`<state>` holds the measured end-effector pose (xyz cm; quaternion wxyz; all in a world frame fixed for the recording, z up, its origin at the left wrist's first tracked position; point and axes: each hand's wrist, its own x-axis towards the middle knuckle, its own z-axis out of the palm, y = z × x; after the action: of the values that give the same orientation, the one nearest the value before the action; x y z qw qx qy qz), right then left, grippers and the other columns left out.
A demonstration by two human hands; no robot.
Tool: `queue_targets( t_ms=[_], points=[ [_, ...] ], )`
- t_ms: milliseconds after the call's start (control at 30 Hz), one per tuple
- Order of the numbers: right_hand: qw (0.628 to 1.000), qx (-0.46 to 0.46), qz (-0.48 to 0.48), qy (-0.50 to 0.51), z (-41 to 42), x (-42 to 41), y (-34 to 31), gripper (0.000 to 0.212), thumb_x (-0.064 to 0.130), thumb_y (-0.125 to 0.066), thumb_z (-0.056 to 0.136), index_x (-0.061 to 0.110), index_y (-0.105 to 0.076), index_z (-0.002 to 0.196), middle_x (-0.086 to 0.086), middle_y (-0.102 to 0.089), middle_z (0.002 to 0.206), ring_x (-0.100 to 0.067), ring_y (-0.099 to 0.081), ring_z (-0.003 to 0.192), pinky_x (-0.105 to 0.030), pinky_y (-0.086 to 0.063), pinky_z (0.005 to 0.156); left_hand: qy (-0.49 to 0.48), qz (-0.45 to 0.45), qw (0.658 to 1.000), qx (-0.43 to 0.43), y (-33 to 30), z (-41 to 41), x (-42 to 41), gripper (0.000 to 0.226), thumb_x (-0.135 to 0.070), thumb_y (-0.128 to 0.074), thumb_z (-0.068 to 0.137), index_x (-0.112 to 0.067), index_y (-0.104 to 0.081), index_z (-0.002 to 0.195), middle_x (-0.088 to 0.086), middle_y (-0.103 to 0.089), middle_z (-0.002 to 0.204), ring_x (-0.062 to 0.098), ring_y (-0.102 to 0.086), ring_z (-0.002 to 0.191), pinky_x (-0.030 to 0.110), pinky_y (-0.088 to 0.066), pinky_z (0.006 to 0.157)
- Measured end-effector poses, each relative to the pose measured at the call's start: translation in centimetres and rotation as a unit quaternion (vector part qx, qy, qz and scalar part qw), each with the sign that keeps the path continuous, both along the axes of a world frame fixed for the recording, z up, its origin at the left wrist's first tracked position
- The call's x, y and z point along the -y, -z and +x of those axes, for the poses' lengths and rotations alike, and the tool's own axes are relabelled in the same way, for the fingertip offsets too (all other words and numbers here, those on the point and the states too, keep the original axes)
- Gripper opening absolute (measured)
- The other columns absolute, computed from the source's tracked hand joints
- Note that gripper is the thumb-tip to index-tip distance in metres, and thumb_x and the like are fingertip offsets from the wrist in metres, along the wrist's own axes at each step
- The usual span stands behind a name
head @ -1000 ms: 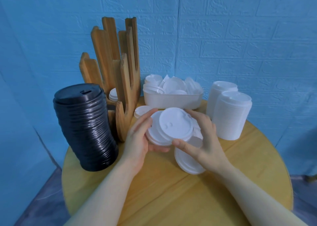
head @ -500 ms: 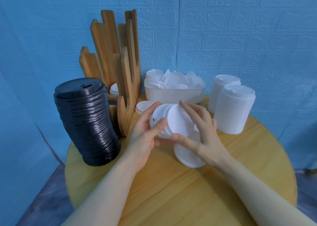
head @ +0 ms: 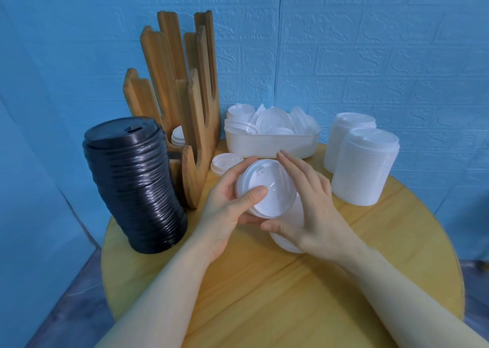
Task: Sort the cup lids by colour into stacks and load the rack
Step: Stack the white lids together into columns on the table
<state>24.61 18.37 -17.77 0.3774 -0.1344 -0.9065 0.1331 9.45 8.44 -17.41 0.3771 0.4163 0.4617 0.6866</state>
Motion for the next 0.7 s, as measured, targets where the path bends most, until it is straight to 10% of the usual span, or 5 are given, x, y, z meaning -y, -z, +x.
queue_targets(
  t_ms=[133, 500, 700],
  points=[
    [0.995, -0.017, 0.039, 0.092, -0.3, -0.1, 0.1, 0.090, 0.073, -0.055, 0.076, 0.020, -0.038, 0.146, 0.000, -0.045, 0.132, -0.014, -0.040, 0.124, -0.034, -0.031, 0.096, -0.010, -0.010, 1.000, 0.003, 0.0, 0.2, 0.0, 0.056, -0.021, -0.074, 0.076, -0.032, -0.061, 0.129, -0.006, -0.068, 0.122, 0.018, -0.071, 0.103, 0.036, -0.060, 0.063],
    [0.993, 0.076, 0.086, -0.032, 0.5, -1.2, -0.1, 0.089, -0.003, -0.053, 0.074, 0.034, -0.027, 0.151, 0.009, -0.011, 0.163, -0.010, -0.017, 0.148, -0.030, -0.013, 0.115, -0.009, -0.027, 1.000, 0.010, -0.5, 0.1, 0.4, 0.045, -0.032, -0.071, 0.083, -0.032, -0.063, 0.126, -0.005, -0.071, 0.117, 0.023, -0.072, 0.101, 0.042, -0.062, 0.062],
    [0.999, 0.022, 0.016, -0.016, 0.2, -0.2, 0.1, 0.072, 0.052, -0.062, 0.087, 0.026, -0.034, 0.148, 0.009, -0.024, 0.158, -0.005, -0.023, 0.144, -0.032, -0.019, 0.115, -0.007, -0.015, 1.000, 0.009, -0.4, 0.2, 0.3, 0.060, -0.026, -0.070, 0.079, -0.027, -0.056, 0.137, -0.008, -0.066, 0.127, 0.017, -0.069, 0.109, 0.040, -0.062, 0.064]
  ],
)
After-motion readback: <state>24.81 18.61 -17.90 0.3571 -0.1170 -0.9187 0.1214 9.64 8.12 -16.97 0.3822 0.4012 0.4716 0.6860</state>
